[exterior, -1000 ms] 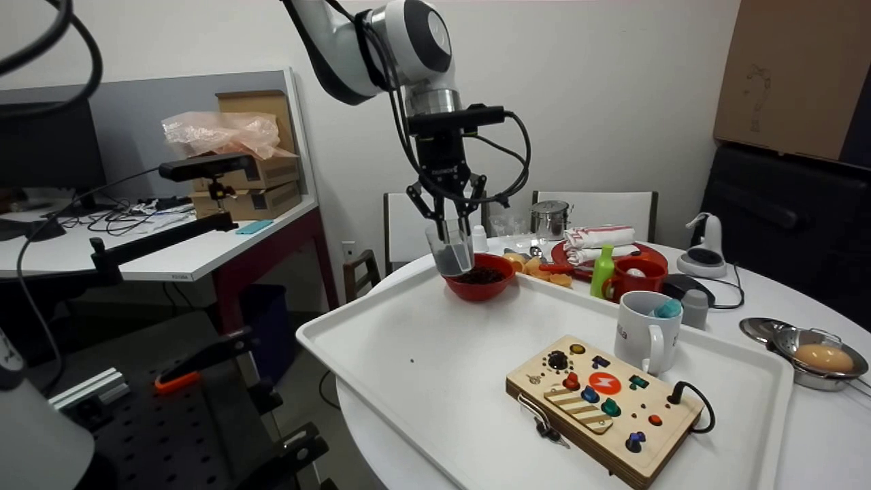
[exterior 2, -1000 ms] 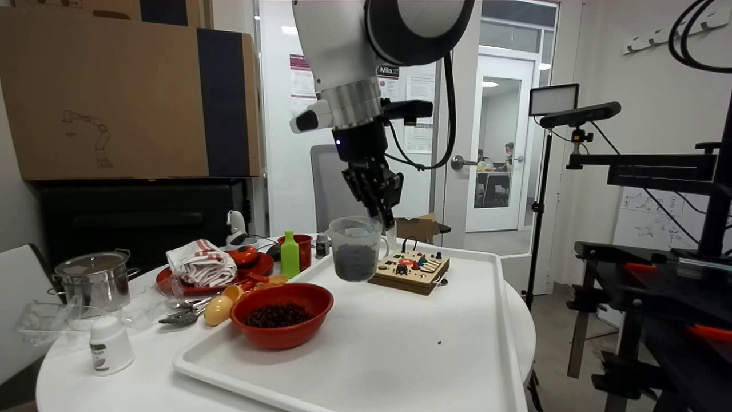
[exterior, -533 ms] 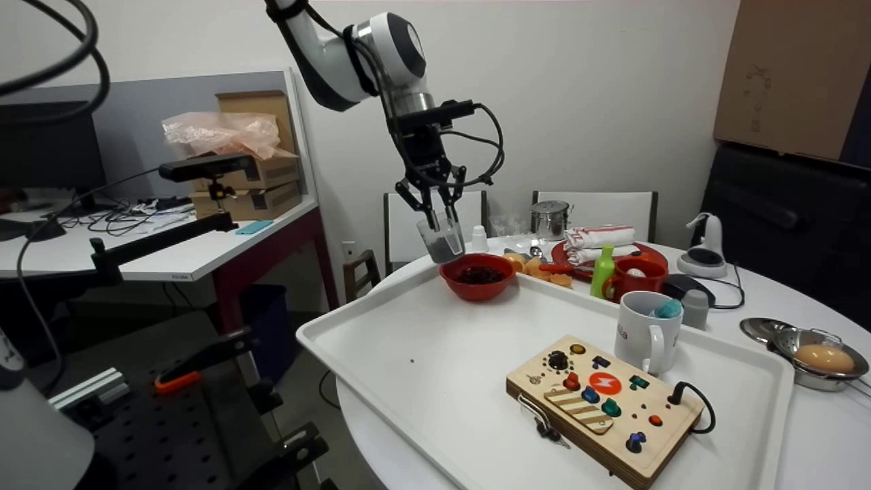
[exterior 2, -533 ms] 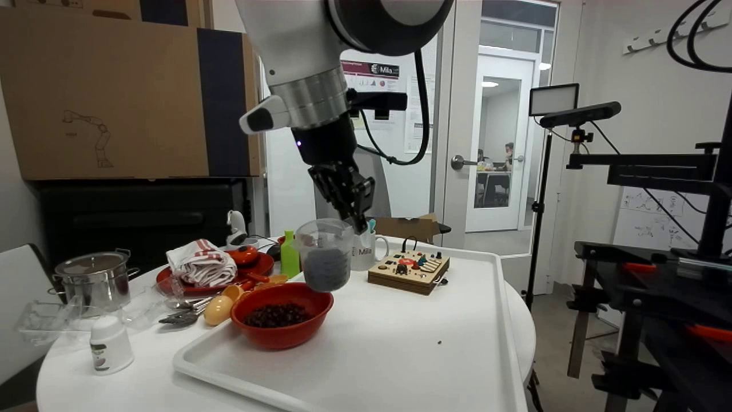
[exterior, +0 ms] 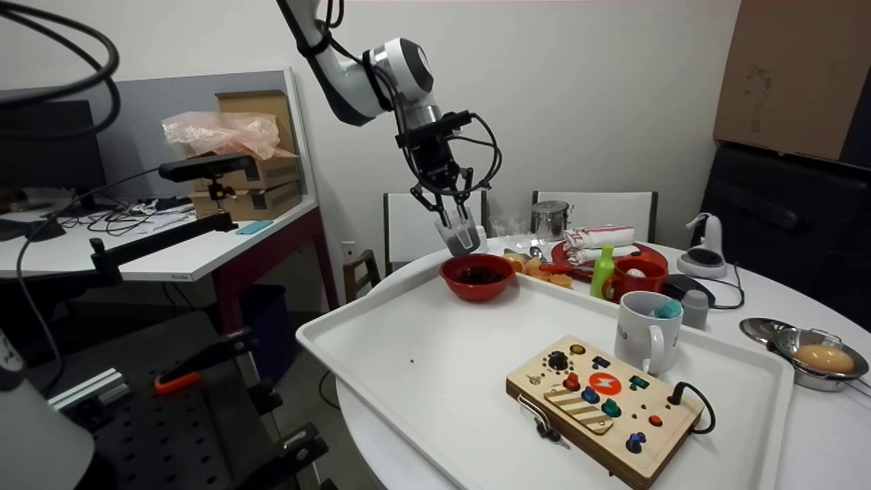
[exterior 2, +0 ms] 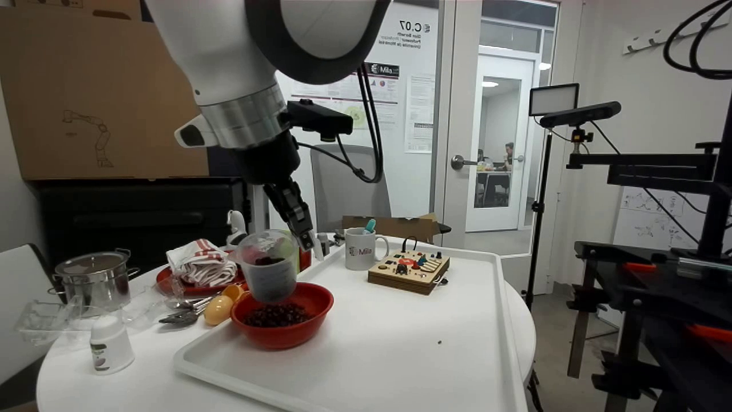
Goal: Pour the things in the jug into the red bowl
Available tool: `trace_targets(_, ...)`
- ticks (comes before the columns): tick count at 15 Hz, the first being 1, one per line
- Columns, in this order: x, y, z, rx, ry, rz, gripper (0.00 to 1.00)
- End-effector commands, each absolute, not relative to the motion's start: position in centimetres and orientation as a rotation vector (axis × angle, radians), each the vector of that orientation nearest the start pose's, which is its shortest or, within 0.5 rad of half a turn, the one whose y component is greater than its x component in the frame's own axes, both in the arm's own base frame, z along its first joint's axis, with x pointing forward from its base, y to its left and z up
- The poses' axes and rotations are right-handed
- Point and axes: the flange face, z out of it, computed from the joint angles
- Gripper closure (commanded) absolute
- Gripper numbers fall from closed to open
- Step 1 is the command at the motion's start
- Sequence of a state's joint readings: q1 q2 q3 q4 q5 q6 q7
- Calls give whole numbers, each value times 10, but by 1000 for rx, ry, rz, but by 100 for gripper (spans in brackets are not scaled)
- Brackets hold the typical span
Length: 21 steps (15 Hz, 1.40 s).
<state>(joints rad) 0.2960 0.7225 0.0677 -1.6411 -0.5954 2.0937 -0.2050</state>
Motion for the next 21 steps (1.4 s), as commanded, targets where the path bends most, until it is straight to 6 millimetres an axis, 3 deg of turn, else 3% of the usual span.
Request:
trace_targets(1, 643, 216, 182, -3303, -1525, 426, 85)
trace_targets(2, 636, 211, 180, -3231, -1554, 406, 85)
trace_targets(3, 636, 212, 180, -3233, -1553, 407, 72)
trace_targets(7, 636, 211, 180, -3232, -1551, 410, 72)
trace_targets(8, 635, 211, 178, -3285, -1519, 416, 85)
trace_targets(11, 640, 193, 182, -3467, -1374, 373, 85)
trace_targets(14, 643, 176, 186, -3640, -1337, 342, 85)
trace_targets(18, 638, 174, 189, -3674, -1519, 415, 85)
trace_targets(21, 630, 184, 189, -3609, -1776, 492, 85)
